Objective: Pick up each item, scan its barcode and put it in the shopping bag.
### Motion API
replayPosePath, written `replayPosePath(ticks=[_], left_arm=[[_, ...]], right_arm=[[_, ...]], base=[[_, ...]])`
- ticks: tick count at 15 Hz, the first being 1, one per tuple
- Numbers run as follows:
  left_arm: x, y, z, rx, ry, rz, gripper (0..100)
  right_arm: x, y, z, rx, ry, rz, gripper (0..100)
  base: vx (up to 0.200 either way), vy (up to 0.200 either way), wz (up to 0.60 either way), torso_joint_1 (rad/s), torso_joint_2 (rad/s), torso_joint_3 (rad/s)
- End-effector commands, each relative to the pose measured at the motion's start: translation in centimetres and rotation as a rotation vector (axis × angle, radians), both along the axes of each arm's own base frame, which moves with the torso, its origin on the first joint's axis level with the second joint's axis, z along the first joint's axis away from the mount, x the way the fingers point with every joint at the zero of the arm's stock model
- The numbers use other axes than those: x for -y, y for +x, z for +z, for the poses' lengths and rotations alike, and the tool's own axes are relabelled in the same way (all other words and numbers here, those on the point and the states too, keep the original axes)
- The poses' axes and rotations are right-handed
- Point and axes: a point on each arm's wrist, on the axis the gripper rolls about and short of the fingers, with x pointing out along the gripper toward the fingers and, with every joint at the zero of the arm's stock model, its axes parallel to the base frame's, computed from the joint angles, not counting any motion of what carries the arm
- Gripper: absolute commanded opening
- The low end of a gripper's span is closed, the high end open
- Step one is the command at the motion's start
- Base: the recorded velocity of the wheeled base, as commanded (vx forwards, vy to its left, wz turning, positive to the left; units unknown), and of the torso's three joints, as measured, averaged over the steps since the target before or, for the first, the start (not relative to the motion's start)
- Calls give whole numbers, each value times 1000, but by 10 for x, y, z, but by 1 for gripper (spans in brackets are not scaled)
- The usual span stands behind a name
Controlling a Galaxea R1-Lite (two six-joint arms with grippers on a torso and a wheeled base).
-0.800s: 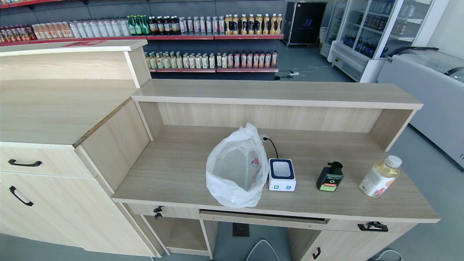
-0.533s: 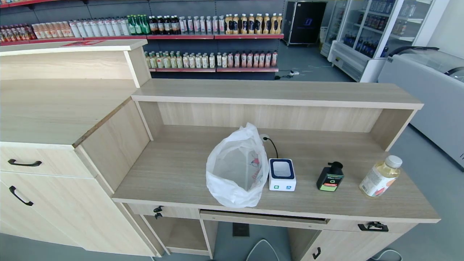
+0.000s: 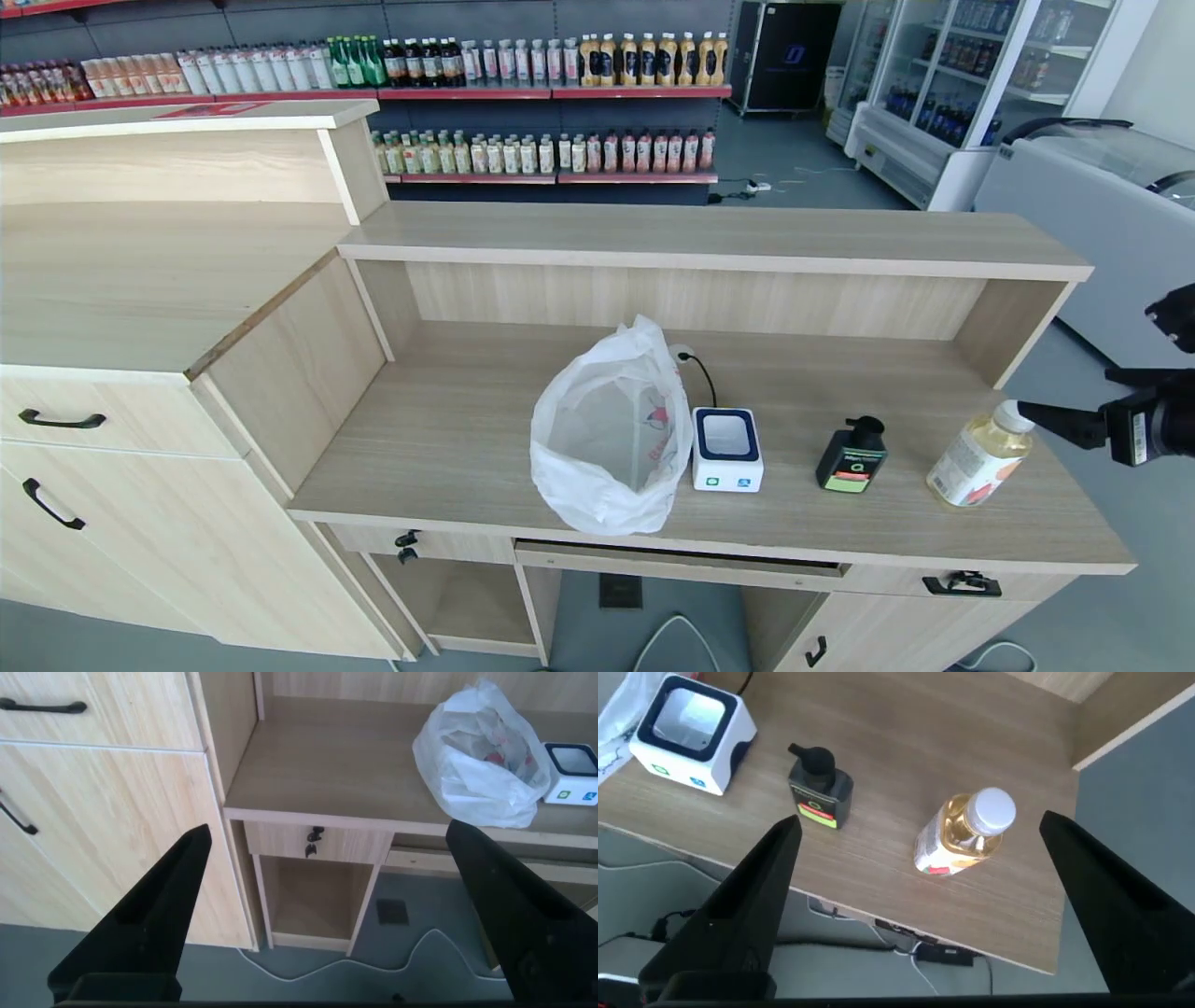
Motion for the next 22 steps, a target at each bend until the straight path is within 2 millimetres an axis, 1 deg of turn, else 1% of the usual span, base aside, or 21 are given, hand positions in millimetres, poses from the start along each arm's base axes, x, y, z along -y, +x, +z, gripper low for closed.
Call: replayPosePath(ticks=[1, 4, 5, 6, 7, 11, 13, 15, 16, 19, 22], left_arm=[[0, 0, 0, 1, -1, 0, 100], [0, 0, 0, 1, 0, 0, 100], [0, 0, 0, 1, 0, 0, 100], [0, 0, 0, 1, -1, 0, 100], [0, 0, 0, 1, -1, 0, 100], [0, 0, 0, 1, -1, 0, 100], [0, 0, 0, 1, 0, 0, 100], [0, 0, 0, 1, -1, 0, 100], [0, 0, 0, 1, -1, 0, 100], [0, 0, 0, 1, -1, 0, 100], [0, 0, 0, 1, -1, 0, 100]], right_arm=[[24, 35, -38, -85, -17, 15, 100], [36, 54, -67, -134, 3, 13, 100], [37, 56, -72, -146, 7, 15, 100], [38, 61, -86, -180, 28, 34, 100], [38, 64, -93, -190, 36, 72, 100], [35, 81, -111, -170, 37, 144, 100], [32, 84, -119, -163, 60, 228, 100], [30, 88, -124, -164, 54, 261, 100], [26, 96, -125, -144, 47, 309, 100], [18, 112, -127, -116, 31, 377, 100], [13, 121, -134, -114, 35, 419, 100]], base=[[0, 0, 0, 0, 0, 0], [0, 0, 0, 0, 0, 0], [0, 0, 0, 0, 0, 0], [0, 0, 0, 0, 0, 0], [0, 0, 0, 0, 0, 0], [0, 0, 0, 0, 0, 0], [0, 0, 0, 0, 0, 0], [0, 0, 0, 0, 0, 0], [0, 0, 0, 0, 0, 0], [0, 0, 0, 0, 0, 0], [0, 0, 0, 0, 0, 0]])
